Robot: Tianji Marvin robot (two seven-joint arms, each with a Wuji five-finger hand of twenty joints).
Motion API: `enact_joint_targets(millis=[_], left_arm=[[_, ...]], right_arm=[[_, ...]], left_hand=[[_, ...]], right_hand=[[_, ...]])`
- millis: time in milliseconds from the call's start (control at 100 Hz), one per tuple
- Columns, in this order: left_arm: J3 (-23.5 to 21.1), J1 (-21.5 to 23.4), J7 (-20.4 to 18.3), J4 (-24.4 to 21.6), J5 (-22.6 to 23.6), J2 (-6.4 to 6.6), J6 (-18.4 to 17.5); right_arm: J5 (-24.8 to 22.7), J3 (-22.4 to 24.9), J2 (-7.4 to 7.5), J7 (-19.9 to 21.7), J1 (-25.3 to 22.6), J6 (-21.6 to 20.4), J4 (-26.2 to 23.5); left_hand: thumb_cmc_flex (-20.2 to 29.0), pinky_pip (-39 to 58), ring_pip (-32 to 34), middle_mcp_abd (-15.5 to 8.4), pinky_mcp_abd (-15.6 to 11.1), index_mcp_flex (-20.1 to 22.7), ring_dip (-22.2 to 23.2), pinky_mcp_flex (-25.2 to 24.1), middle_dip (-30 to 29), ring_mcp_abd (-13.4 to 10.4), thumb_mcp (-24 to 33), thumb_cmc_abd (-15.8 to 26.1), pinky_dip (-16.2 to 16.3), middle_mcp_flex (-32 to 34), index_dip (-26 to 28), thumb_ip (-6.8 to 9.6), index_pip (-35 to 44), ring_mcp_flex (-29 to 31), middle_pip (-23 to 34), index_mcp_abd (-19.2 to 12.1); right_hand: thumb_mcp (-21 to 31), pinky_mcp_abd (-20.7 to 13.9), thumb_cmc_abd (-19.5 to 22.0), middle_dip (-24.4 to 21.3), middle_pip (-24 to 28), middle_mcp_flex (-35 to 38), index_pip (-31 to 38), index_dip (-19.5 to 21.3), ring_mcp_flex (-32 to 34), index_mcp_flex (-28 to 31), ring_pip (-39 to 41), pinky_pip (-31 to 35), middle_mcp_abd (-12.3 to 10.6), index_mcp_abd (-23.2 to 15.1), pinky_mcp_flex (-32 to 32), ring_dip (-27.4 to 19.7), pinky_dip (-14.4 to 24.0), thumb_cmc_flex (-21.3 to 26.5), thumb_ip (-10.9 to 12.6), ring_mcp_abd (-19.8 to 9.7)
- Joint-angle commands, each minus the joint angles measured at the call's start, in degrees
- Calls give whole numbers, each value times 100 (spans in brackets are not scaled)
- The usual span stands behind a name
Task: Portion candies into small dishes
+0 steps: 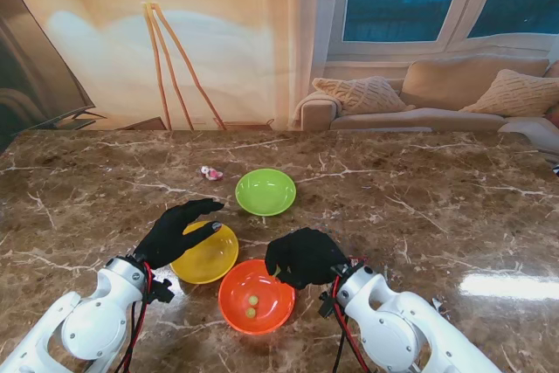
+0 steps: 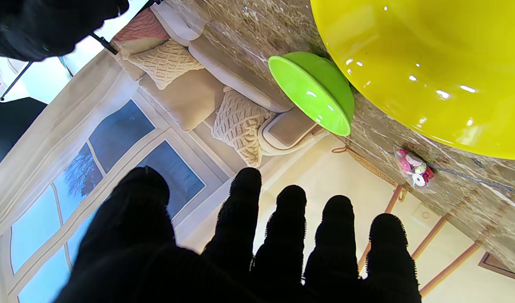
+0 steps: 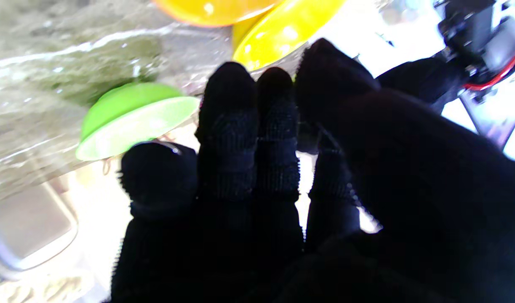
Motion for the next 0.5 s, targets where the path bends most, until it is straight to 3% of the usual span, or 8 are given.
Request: enact_joint_targets(millis=[0,250,390,440,490], left_arm=[[12,39,17,15,10,-9,-2],[-4,50,18,5,14,-9,1],[-17,63,28,-1,25,-11,-4],[-20,65,33,-2,25,-12,-4],[-21,66,37,-2,26,-12,-5]], right_arm=[[-49,-109,-8,118,-98,-44,3],[-166,-350,31,173,36,-224,135],[-207,-375,74,344,101,-325,161],[-237,-370,83,368,103,-341,156],[-247,-355,93,409,98,-355,141]], left_hand=[[-105,-165,-103,-3,11,-67,-70,-11,-101,-124,-138,277,92,-221,51,-103,31,-134,-98,-114],[-100,-165,-101,-6,10,-71,-70,-12,-99,-128,-136,276,93,-212,49,-101,28,-128,-93,-122],[-105,-164,-100,-13,13,-67,-70,-12,-99,-122,-136,273,94,-213,49,-100,28,-125,-93,-123],[-106,-162,-103,-8,18,-70,-71,-11,-99,-119,-136,273,95,-213,48,-100,27,-132,-93,-122],[-104,-161,-100,-8,13,-62,-70,-10,-100,-122,-136,268,95,-213,49,-100,29,-126,-93,-120]], right_hand=[[401,-235,186,7,129,326,507,72,212,325,101,282,-118,107,97,69,-25,215,42,129],[330,-275,121,-56,36,268,386,-45,136,208,48,255,-159,164,30,63,-45,104,-12,99],[78,-354,-180,31,-203,-219,-30,-362,-279,-384,-96,110,-40,383,-322,185,-43,-256,-216,66],[79,-383,-231,171,-386,-381,-581,-286,-442,-447,-160,46,-35,537,-459,336,36,-413,-275,39],[107,-385,-213,181,-410,-565,-1539,59,-606,-413,-140,5,-29,692,-587,360,114,-599,-255,2]])
